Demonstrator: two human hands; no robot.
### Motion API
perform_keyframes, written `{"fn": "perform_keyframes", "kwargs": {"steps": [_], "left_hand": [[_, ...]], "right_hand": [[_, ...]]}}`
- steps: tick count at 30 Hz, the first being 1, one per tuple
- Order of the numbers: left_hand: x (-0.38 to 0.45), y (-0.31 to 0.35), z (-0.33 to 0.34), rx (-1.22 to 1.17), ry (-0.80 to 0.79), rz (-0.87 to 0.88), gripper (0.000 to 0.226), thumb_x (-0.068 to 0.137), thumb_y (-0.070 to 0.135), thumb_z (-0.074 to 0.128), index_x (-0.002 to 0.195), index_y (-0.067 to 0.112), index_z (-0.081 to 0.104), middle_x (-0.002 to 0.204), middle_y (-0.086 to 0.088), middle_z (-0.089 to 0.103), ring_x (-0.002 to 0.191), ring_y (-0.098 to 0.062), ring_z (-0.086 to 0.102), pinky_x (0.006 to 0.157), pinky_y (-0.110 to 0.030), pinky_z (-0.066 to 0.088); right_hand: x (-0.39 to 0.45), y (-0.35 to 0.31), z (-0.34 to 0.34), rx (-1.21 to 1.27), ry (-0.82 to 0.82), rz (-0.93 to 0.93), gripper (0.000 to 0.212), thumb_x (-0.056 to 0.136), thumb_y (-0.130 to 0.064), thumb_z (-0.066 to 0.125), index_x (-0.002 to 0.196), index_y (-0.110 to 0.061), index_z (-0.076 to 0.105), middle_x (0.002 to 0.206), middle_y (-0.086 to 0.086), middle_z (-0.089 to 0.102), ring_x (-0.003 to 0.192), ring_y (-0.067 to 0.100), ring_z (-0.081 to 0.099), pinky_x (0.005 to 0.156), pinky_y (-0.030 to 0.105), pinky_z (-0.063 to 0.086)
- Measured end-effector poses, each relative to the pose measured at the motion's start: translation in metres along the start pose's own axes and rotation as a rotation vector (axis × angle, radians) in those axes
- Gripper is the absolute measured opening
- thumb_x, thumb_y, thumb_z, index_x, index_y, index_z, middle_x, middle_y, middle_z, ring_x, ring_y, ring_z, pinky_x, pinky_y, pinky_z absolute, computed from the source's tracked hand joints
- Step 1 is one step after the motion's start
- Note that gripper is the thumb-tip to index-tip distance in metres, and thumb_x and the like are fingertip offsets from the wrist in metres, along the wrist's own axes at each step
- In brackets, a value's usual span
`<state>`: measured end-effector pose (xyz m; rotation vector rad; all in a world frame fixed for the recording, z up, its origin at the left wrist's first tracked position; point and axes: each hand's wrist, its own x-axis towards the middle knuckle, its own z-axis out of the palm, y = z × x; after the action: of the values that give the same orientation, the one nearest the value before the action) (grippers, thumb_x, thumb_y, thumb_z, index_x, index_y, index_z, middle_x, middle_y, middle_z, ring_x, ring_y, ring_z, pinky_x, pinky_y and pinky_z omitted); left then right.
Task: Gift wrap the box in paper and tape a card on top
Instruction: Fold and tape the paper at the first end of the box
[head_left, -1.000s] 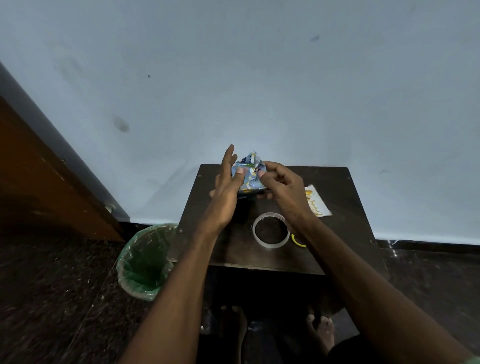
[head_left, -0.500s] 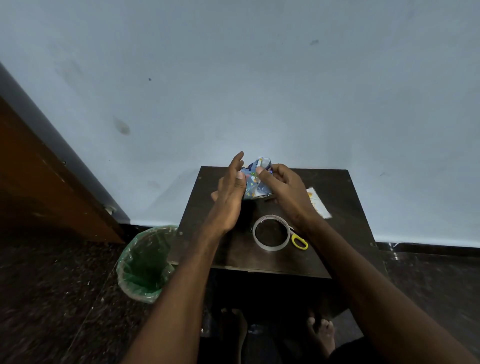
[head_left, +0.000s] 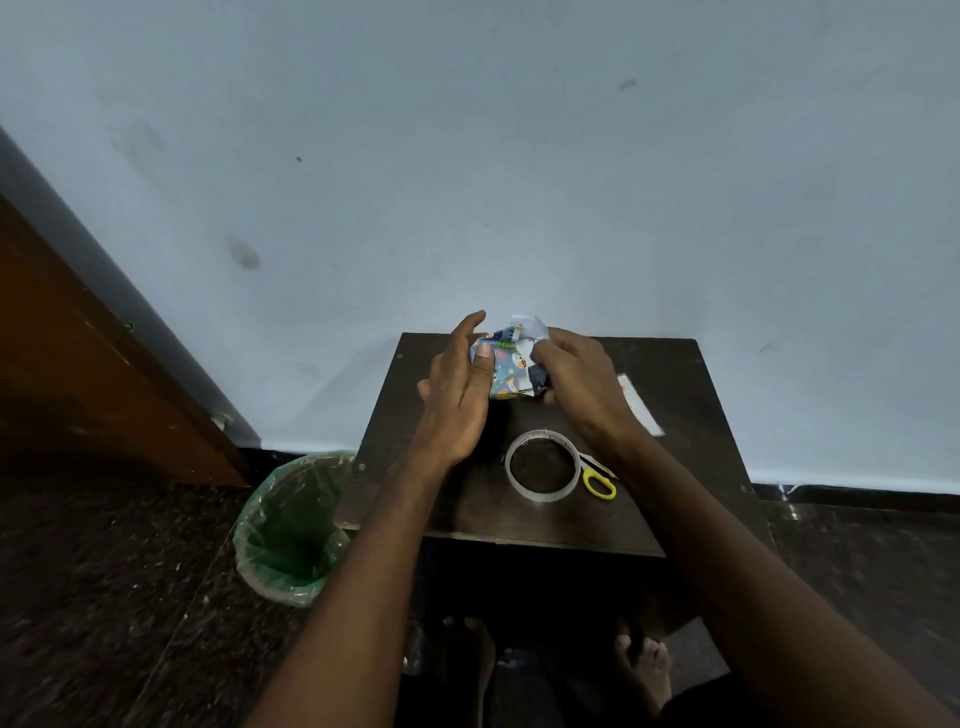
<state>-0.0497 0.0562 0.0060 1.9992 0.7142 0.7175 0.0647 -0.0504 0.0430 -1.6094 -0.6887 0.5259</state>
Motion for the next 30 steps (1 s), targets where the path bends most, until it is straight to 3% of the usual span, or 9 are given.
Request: {"fn": "perform_keyframes", "kwargs": {"steps": [3, 8, 10, 13, 16, 19, 23, 25, 30], "left_hand": [[0.003, 0.002, 0.002, 0.037, 0.023, 0.008, 0.052, 0.106, 0.056, 0.027, 0.154, 0.042, 0.041, 0.137, 0.015, 0.059, 0.134, -0.007, 0.043, 0.108, -0.032, 0.013], [0.008, -0.006, -0.002, 0.049, 0.02, 0.012, 0.044, 0.101, 0.065, 0.04, 0.139, 0.047, 0.052, 0.128, 0.02, 0.065, 0.127, -0.011, 0.057, 0.118, -0.051, 0.034], [0.012, -0.01, -0.003, 0.013, 0.03, 0.027, 0.04, 0.097, 0.066, 0.052, 0.129, 0.045, 0.061, 0.122, 0.018, 0.071, 0.121, -0.014, 0.065, 0.11, -0.056, 0.047], [0.014, -0.004, -0.003, -0.097, 0.15, 0.052, 0.03, 0.094, 0.047, 0.073, 0.119, 0.03, 0.074, 0.109, 0.012, 0.077, 0.104, -0.009, 0.074, 0.093, -0.046, 0.06], [0.012, 0.0, -0.002, -0.082, 0.3, 0.094, 0.027, 0.089, 0.037, 0.082, 0.113, 0.024, 0.077, 0.103, 0.019, 0.074, 0.103, 0.001, 0.066, 0.09, -0.024, 0.055], [0.014, -0.004, 0.0, -0.039, 0.438, 0.134, 0.038, 0.081, 0.041, 0.086, 0.108, 0.025, 0.066, 0.103, 0.01, 0.066, 0.096, -0.014, 0.06, 0.085, -0.031, 0.051], [0.016, 0.0, -0.002, -0.051, 0.436, 0.202, 0.025, 0.083, 0.029, 0.091, 0.085, 0.022, 0.067, 0.09, 0.008, 0.062, 0.077, -0.014, 0.058, 0.072, -0.027, 0.048], [0.016, -0.002, -0.004, -0.059, 0.398, 0.207, 0.019, 0.085, 0.034, 0.088, 0.085, 0.021, 0.073, 0.092, 0.01, 0.067, 0.082, -0.012, 0.062, 0.073, -0.026, 0.05], [0.012, -0.004, -0.017, 0.023, 0.173, 0.277, 0.04, 0.094, 0.059, 0.063, 0.098, 0.026, 0.085, 0.129, 0.012, 0.07, 0.124, -0.006, 0.058, 0.09, -0.034, 0.055]], "right_hand": [[-0.001, -0.001, 0.0, 0.003, -0.063, -0.014, 0.02, 0.082, -0.022, 0.054, 0.082, -0.023, 0.074, 0.075, -0.005, 0.074, 0.07, 0.011, 0.068, 0.063, 0.031, 0.053], [0.002, -0.003, -0.005, 0.163, -0.097, 0.071, 0.029, 0.081, -0.008, 0.05, 0.085, -0.019, 0.076, 0.076, -0.002, 0.075, 0.075, 0.017, 0.072, 0.061, 0.031, 0.06], [0.002, -0.004, -0.007, 0.187, -0.081, 0.091, 0.033, 0.078, -0.011, 0.048, 0.088, -0.019, 0.078, 0.084, 0.003, 0.077, 0.081, 0.02, 0.074, 0.066, 0.036, 0.062], [0.005, 0.0, -0.005, 0.189, -0.082, 0.096, 0.032, 0.087, -0.014, 0.05, 0.104, -0.023, 0.075, 0.101, 0.01, 0.078, 0.097, 0.032, 0.076, 0.074, 0.041, 0.064], [0.004, 0.003, -0.003, 0.234, -0.072, 0.126, 0.028, 0.084, -0.031, 0.065, 0.108, -0.018, 0.064, 0.113, 0.017, 0.073, 0.099, 0.031, 0.075, 0.075, 0.044, 0.062], [0.003, 0.006, -0.003, 0.334, -0.078, 0.153, 0.03, 0.088, -0.034, 0.071, 0.103, -0.013, 0.057, 0.116, 0.026, 0.071, 0.104, 0.038, 0.075, 0.094, 0.061, 0.056], [0.003, 0.005, -0.003, 0.326, -0.073, 0.153, 0.02, 0.099, -0.026, 0.069, 0.094, -0.011, 0.057, 0.105, 0.023, 0.074, 0.105, 0.042, 0.074, 0.097, 0.064, 0.054], [0.005, 0.007, -0.002, 0.356, -0.057, 0.157, 0.017, 0.101, -0.022, 0.066, 0.091, -0.011, 0.056, 0.102, 0.024, 0.073, 0.102, 0.043, 0.074, 0.093, 0.061, 0.056], [0.006, 0.007, -0.003, 0.405, 0.004, 0.162, 0.019, 0.103, -0.025, 0.063, 0.09, -0.014, 0.056, 0.088, 0.008, 0.072, 0.078, 0.019, 0.075, 0.063, 0.029, 0.056]]}}
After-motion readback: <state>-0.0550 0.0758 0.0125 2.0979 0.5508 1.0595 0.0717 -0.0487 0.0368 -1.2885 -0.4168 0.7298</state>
